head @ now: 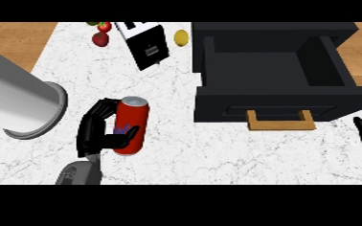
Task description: Pick up the can, place it into the drawer and close the drawer
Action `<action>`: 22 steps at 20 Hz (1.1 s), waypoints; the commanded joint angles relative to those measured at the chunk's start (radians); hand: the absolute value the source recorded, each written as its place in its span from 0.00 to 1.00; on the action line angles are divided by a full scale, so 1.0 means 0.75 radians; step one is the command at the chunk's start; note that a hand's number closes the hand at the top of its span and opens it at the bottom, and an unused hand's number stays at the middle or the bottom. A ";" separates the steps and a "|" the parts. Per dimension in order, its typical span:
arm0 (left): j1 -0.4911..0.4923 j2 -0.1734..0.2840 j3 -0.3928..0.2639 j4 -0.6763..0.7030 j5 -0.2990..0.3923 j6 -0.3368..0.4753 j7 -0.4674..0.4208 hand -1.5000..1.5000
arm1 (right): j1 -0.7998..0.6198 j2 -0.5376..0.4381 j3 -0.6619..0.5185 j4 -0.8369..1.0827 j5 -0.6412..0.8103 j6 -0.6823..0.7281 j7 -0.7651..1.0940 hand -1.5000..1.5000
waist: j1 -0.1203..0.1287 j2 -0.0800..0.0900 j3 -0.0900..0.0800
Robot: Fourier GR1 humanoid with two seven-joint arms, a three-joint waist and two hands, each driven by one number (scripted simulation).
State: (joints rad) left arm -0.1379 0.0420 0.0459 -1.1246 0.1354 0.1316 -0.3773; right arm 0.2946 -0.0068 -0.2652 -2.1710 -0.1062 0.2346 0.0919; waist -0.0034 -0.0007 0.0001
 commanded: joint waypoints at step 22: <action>-0.410 -0.051 -0.202 -0.317 -0.155 0.119 0.480 1.00 | 0.028 -0.027 0.012 -0.060 -0.018 -0.030 0.016 0.00 | -0.008 0.000 0.000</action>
State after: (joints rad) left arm -0.3876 0.0542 -0.0533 -1.3795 0.0614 0.1739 -0.0337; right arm 0.3135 -0.0129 -0.2333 -2.1982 -0.0892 0.1969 0.0797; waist -0.0065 -0.0014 0.0004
